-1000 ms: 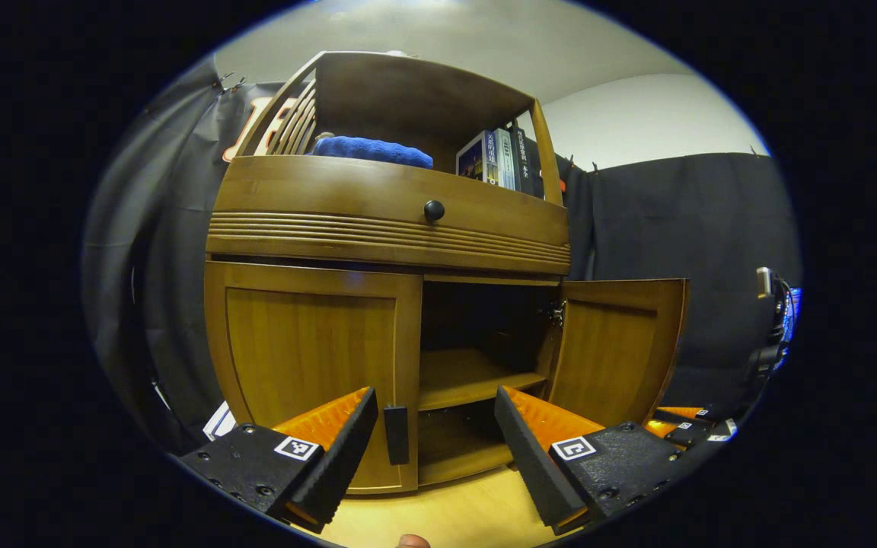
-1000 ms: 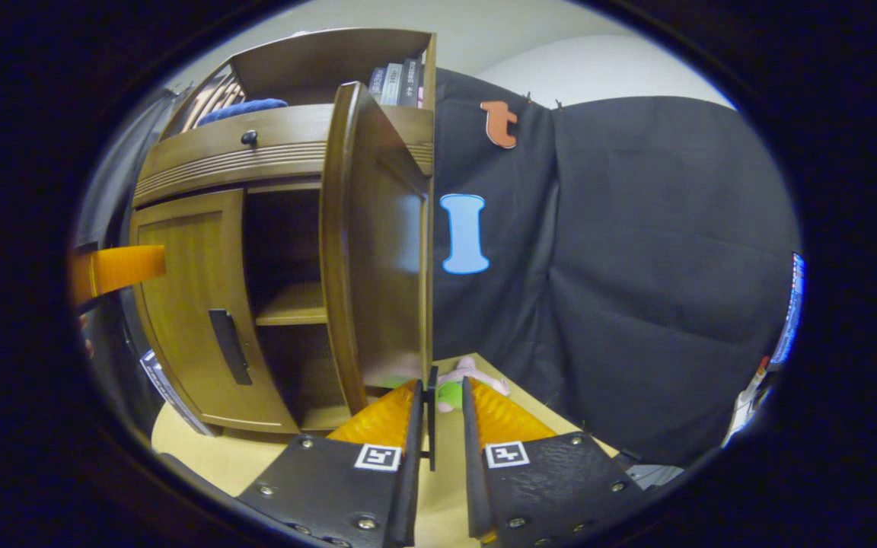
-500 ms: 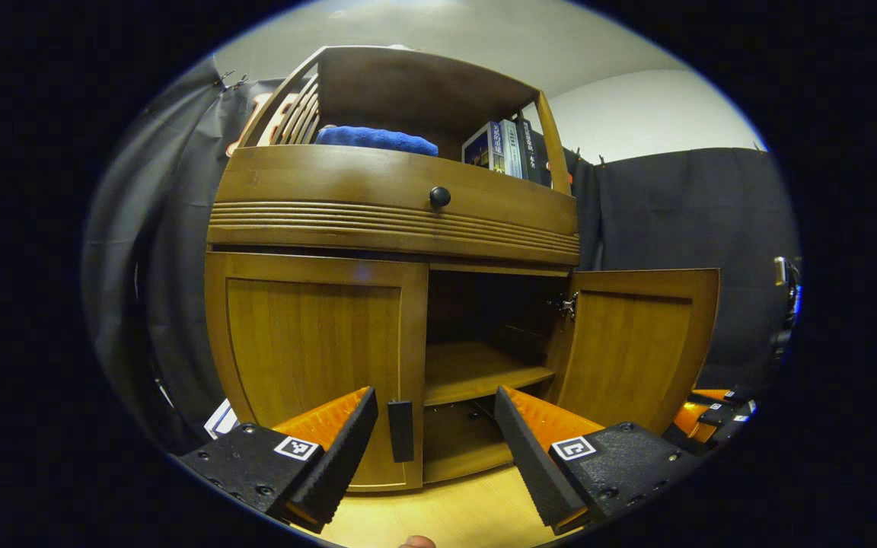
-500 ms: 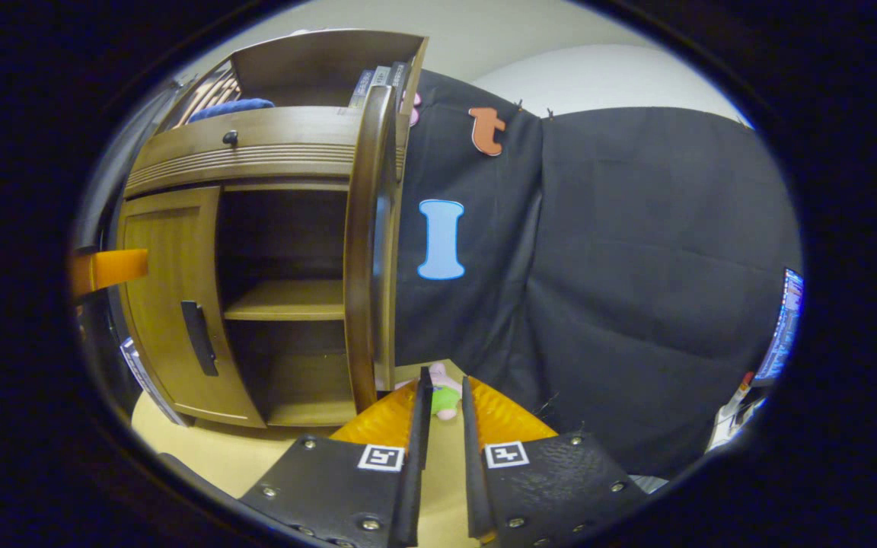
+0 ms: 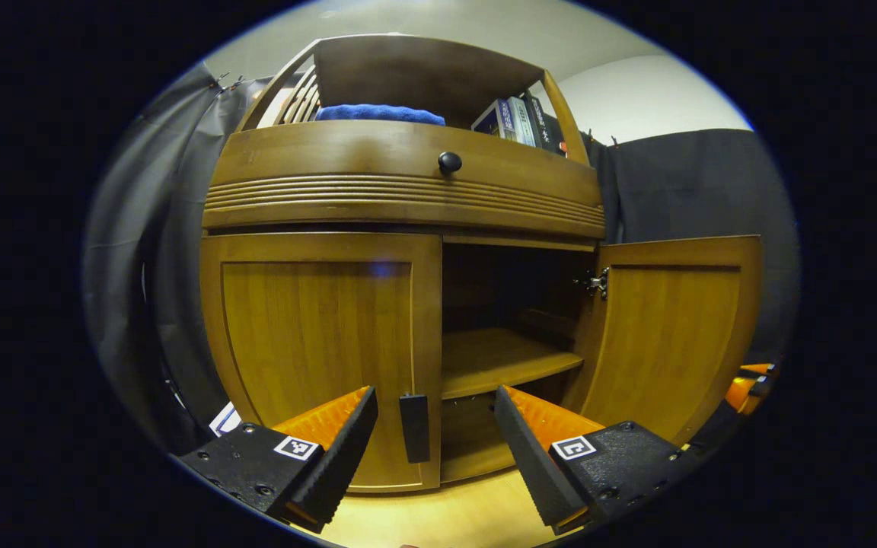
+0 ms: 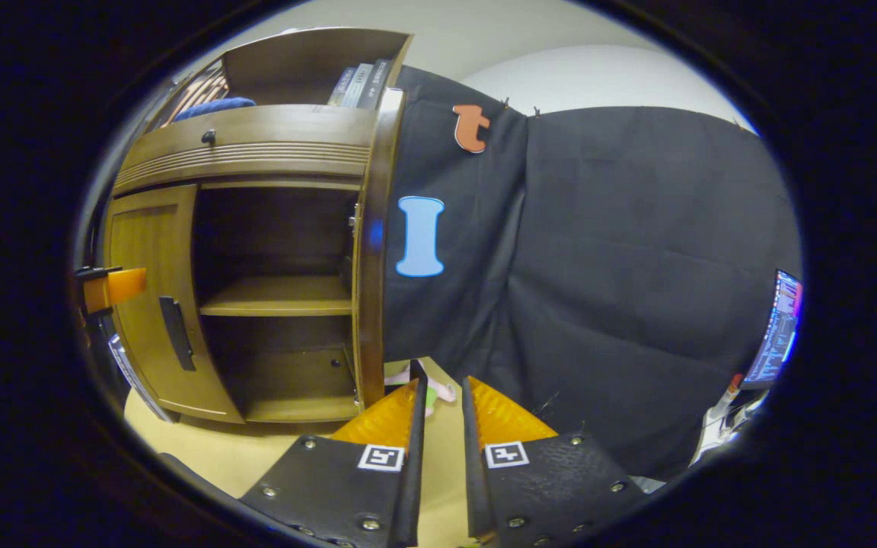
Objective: Open the right door of the double-door shoe cabinet with the right hand, and open the left door with the left hand.
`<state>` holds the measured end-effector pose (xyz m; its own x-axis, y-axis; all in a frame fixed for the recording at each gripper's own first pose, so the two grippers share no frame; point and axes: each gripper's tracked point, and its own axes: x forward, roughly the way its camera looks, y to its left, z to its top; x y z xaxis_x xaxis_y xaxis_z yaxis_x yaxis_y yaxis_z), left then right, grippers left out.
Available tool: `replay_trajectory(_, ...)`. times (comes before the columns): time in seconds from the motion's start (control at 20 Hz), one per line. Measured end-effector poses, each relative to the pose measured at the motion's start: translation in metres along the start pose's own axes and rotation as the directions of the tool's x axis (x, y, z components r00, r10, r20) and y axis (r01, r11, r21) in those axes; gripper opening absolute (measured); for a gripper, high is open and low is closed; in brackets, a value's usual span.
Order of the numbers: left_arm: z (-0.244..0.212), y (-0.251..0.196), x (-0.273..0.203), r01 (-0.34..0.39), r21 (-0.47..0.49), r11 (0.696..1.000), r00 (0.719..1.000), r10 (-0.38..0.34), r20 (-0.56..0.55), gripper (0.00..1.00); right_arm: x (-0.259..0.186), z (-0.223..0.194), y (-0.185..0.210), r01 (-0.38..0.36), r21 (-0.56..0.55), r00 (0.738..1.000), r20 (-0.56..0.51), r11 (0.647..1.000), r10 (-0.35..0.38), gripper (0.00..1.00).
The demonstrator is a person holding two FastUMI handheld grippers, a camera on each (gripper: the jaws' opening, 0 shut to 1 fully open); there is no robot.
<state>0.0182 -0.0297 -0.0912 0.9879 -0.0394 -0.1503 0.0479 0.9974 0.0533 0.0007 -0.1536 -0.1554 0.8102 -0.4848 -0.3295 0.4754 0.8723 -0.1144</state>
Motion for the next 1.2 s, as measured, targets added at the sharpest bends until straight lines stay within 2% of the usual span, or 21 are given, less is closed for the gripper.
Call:
replay_trajectory(0.05,-0.003,0.001,0.005,-0.01,0.0,1.0,1.0,0.01,-0.005,0.92,0.001,0.002,-0.005,0.011,-0.001,1.0,-0.002,1.0,-0.011,0.24)
replay_trajectory(0.25,-0.015,0.004,0.026,-0.041,-0.011,0.999,0.999,0.041,-0.023,0.92,0.002,0.011,-0.032,0.059,0.004,0.998,0.004,0.998,-0.059,0.24)
replay_trajectory(0.3,-0.018,0.006,0.031,-0.05,-0.011,0.999,0.998,0.049,-0.029,0.96,0.001,0.015,-0.034,0.052,0.021,0.999,0.008,0.998,-0.052,0.24)
replay_trajectory(0.35,-0.021,0.008,0.036,-0.062,-0.01,0.998,0.998,0.061,-0.033,0.92,0.0,0.018,-0.037,0.06,0.034,0.998,0.011,0.998,-0.061,0.25)
replay_trajectory(0.55,-0.039,0.017,0.054,-0.103,-0.017,0.995,0.993,0.102,-0.065,0.92,-0.001,0.022,-0.052,0.101,0.07,0.995,0.015,0.992,-0.102,0.24)
replay_trajectory(0.7,-0.047,0.023,0.07,-0.119,-0.019,0.993,0.989,0.117,-0.085,0.96,-0.005,0.019,-0.061,0.123,0.072,0.992,0.005,0.99,-0.124,0.24)
replay_trajectory(0.9,-0.057,0.029,0.082,-0.134,-0.02,0.991,0.985,0.131,-0.11,0.9,-0.011,0.018,-0.068,0.145,0.077,0.989,-0.002,0.986,-0.146,0.24)
replay_trajectory(1.0,-0.061,0.03,0.088,-0.141,-0.029,0.99,0.984,0.137,-0.115,0.72,-0.014,0.017,-0.067,0.148,0.082,0.989,-0.002,0.986,-0.148,0.24)
replay_trajectory(1.05,-0.062,0.031,0.088,-0.142,-0.033,0.989,0.984,0.138,-0.116,0.69,-0.014,0.017,-0.067,0.148,0.083,0.989,-0.003,0.985,-0.148,0.29)
replay_trajectory(1.1,-0.063,0.032,0.09,-0.143,-0.036,0.989,0.984,0.138,-0.115,0.68,-0.015,0.017,-0.066,0.148,0.083,0.989,-0.004,0.985,-0.149,0.25)
replay_trajectory(1.2,-0.066,0.032,0.093,-0.137,-0.047,0.989,0.984,0.13,-0.119,0.59,-0.016,0.016,-0.065,0.149,0.083,0.989,-0.004,0.985,-0.149,0.24)
